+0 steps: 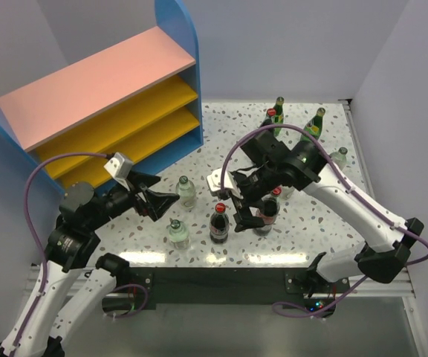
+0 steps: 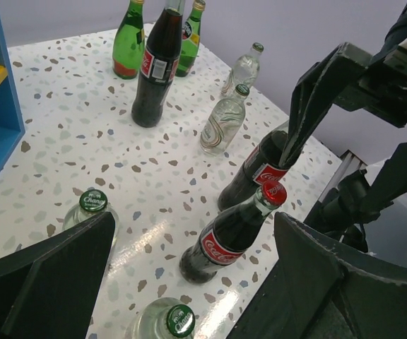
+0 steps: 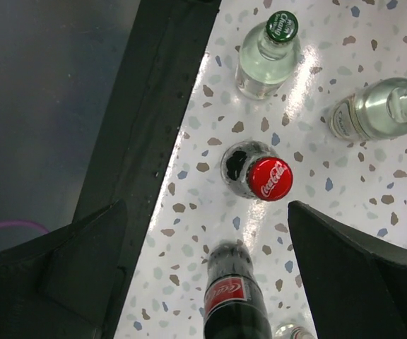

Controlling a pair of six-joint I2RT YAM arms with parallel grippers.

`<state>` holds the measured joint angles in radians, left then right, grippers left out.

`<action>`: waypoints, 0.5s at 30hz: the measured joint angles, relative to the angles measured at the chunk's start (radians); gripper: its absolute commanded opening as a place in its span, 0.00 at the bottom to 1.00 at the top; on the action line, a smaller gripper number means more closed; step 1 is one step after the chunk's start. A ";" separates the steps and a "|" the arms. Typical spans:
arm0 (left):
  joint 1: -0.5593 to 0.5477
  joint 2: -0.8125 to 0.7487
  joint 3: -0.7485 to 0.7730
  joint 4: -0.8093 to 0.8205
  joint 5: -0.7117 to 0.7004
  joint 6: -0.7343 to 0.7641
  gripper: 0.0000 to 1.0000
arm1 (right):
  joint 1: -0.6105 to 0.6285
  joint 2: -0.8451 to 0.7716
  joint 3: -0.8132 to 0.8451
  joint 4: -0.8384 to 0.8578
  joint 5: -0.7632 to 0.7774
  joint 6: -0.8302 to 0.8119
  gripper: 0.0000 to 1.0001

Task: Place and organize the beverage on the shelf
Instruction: Pick up the drink from the center of the board.

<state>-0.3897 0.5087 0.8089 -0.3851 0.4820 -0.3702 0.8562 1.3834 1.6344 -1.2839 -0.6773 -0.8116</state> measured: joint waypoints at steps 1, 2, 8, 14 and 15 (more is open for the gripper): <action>0.000 -0.004 -0.001 -0.002 -0.004 0.000 1.00 | 0.007 0.009 -0.003 0.012 0.016 0.003 0.99; 0.000 -0.008 -0.002 -0.003 -0.008 0.000 1.00 | 0.011 0.018 -0.003 0.023 0.030 0.007 0.99; 0.000 -0.031 -0.005 -0.009 -0.024 0.000 1.00 | 0.030 0.056 -0.007 0.095 0.108 0.027 0.99; 0.000 -0.050 -0.007 -0.024 -0.038 0.000 1.00 | 0.067 0.068 -0.032 0.140 0.150 0.035 0.95; 0.000 -0.053 -0.008 -0.026 -0.040 0.000 1.00 | 0.070 0.070 -0.039 0.146 0.158 0.037 0.94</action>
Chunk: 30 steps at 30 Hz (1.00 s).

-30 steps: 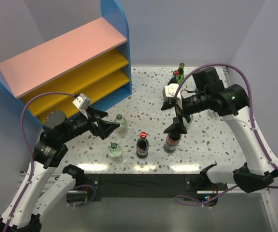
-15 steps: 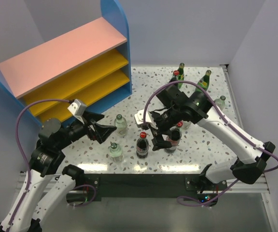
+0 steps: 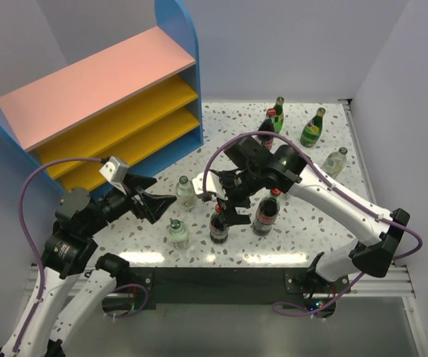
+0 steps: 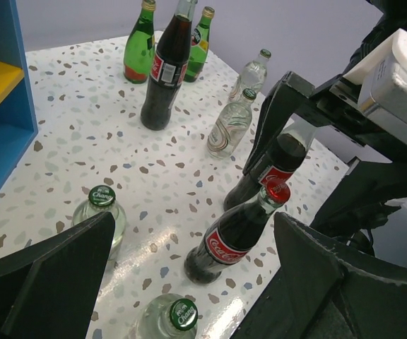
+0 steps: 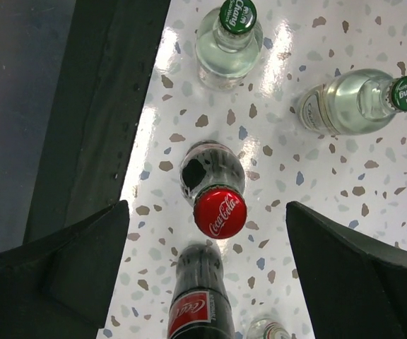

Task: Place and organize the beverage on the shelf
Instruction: Pick up the drink from the center of the board.

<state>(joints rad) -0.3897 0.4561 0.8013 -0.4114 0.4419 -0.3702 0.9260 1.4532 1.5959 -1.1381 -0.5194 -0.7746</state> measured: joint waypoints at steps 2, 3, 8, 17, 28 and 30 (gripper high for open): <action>0.000 -0.003 -0.003 -0.002 -0.002 0.000 1.00 | 0.005 0.002 -0.013 0.010 0.008 0.002 0.91; 0.000 -0.006 -0.007 -0.002 -0.003 0.000 1.00 | 0.006 0.002 -0.019 0.012 0.012 0.004 0.89; 0.000 -0.013 -0.014 -0.013 -0.005 0.000 1.00 | 0.011 0.015 -0.037 0.029 0.030 0.012 0.81; 0.000 -0.023 -0.014 -0.023 -0.009 0.000 1.00 | 0.023 0.031 -0.053 0.054 0.039 0.022 0.64; 0.000 -0.023 -0.014 -0.023 -0.010 0.000 1.00 | 0.023 0.031 -0.064 0.063 0.058 0.030 0.50; 0.000 -0.023 -0.014 -0.023 -0.010 0.000 1.00 | 0.024 0.031 -0.065 0.063 0.058 0.031 0.47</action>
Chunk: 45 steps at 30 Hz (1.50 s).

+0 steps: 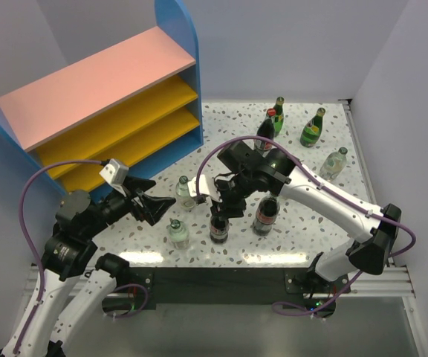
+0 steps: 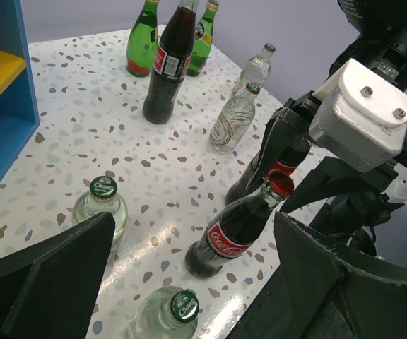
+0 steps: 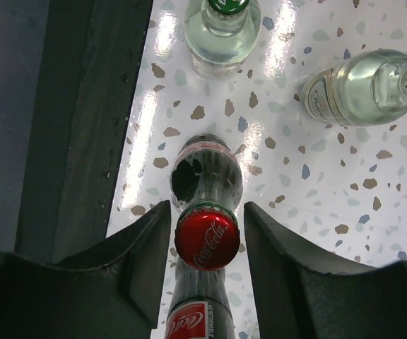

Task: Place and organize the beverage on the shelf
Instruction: Pick up the drink from the center of the board.

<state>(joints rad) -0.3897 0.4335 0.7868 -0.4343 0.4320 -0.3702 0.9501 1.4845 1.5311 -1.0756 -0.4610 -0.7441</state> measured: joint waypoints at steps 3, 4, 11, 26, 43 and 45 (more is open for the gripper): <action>0.000 0.000 0.000 0.000 0.000 0.000 1.00 | 0.000 0.000 0.000 0.000 0.000 0.000 0.43; 0.000 0.000 0.000 0.000 0.000 0.000 1.00 | 0.000 0.000 0.000 0.000 0.000 0.000 0.42; 0.000 0.000 -0.015 0.000 0.000 0.000 1.00 | 0.000 0.001 0.000 0.000 0.000 0.002 0.38; 0.000 0.000 -0.016 0.000 0.000 0.000 1.00 | 0.001 0.001 0.000 0.002 0.000 0.019 0.00; 0.000 0.051 -0.016 0.054 0.043 -0.001 1.00 | -0.071 0.001 0.084 -0.032 0.024 0.091 0.00; 0.000 0.072 -0.016 0.074 0.055 -0.003 1.00 | -0.089 0.001 0.092 -0.031 0.024 0.098 0.00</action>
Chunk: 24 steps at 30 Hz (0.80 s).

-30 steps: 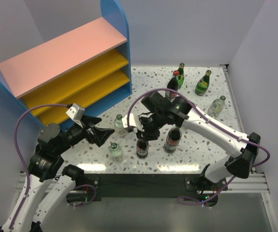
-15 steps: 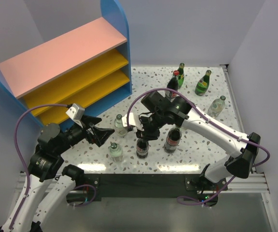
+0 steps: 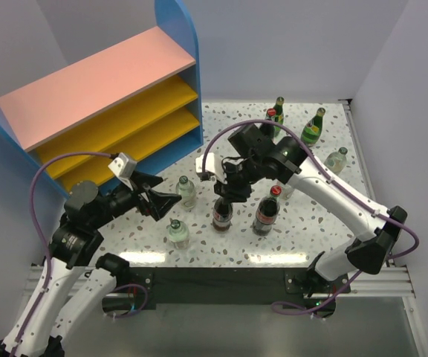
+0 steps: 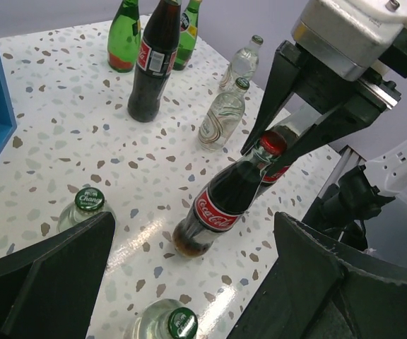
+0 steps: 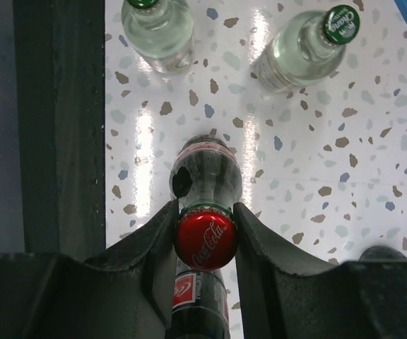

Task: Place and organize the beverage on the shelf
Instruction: Pick up the drink from the center of the board.

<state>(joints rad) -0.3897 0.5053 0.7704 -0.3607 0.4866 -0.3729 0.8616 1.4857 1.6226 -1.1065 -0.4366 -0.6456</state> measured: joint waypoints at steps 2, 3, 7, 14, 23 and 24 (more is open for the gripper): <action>0.000 0.022 0.000 0.018 0.011 -0.002 1.00 | -0.024 0.000 0.007 0.001 0.000 0.011 0.00; 0.000 0.034 0.000 0.029 0.016 -0.002 1.00 | -0.035 0.000 0.011 0.001 0.000 0.019 0.00; 0.000 0.075 0.000 0.068 0.034 -0.002 1.00 | -0.084 0.000 0.031 0.002 -0.002 0.050 0.00; 0.000 0.132 0.000 0.130 0.059 0.003 1.00 | -0.155 0.000 0.066 0.017 0.002 0.098 0.00; -0.029 0.237 0.000 0.225 0.062 0.024 1.00 | -0.193 0.000 0.073 0.030 0.016 0.166 0.00; -0.042 0.253 0.002 0.234 0.056 0.027 1.00 | -0.197 0.000 0.077 0.030 0.022 0.176 0.00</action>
<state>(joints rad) -0.4320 0.7582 0.7723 -0.1268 0.5430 -0.3462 0.6643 1.4857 1.7000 -1.0763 -0.4149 -0.4698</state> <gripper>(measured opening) 0.997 0.366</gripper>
